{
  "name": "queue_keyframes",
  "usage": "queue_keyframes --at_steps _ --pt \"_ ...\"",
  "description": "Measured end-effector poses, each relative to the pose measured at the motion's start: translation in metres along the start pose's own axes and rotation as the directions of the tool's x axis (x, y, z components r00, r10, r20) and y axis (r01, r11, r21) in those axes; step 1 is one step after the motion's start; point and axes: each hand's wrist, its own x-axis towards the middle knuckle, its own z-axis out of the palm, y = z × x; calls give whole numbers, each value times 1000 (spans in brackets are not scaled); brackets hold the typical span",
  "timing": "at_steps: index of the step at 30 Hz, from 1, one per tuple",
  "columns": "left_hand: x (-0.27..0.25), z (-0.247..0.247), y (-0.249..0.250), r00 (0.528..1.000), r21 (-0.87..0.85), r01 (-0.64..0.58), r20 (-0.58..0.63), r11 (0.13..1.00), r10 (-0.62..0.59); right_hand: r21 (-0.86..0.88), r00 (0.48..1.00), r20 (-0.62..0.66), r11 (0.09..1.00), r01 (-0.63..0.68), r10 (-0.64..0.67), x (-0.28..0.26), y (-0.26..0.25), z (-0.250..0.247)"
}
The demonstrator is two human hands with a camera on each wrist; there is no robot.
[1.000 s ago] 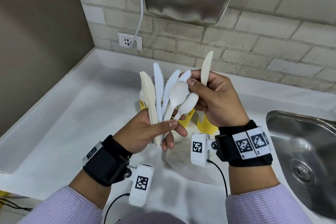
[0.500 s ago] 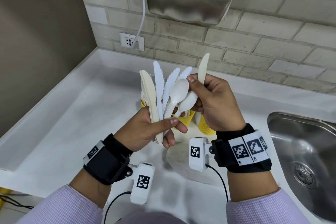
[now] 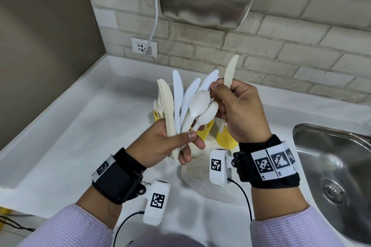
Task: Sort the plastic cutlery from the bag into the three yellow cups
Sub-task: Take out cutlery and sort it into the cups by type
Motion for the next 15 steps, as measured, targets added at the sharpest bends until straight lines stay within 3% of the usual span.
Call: queue_keyframes --at_steps 4,9,12,15 --pt "0 0 0 1000 19 -7 -3 1000 7 100 998 -60 995 -11 17 2 -2 1" --pt "-1 1 1 1000 47 -21 7 999 21 130 995 50 988 -87 81 2 -2 2" --pt "-2 -1 1 999 61 -42 17 997 41 302 995 -95 953 -9 40 8 -6 2" --pt "-2 -1 1 998 59 -56 27 997 54 503 956 -293 855 125 33 20 -9 -8"
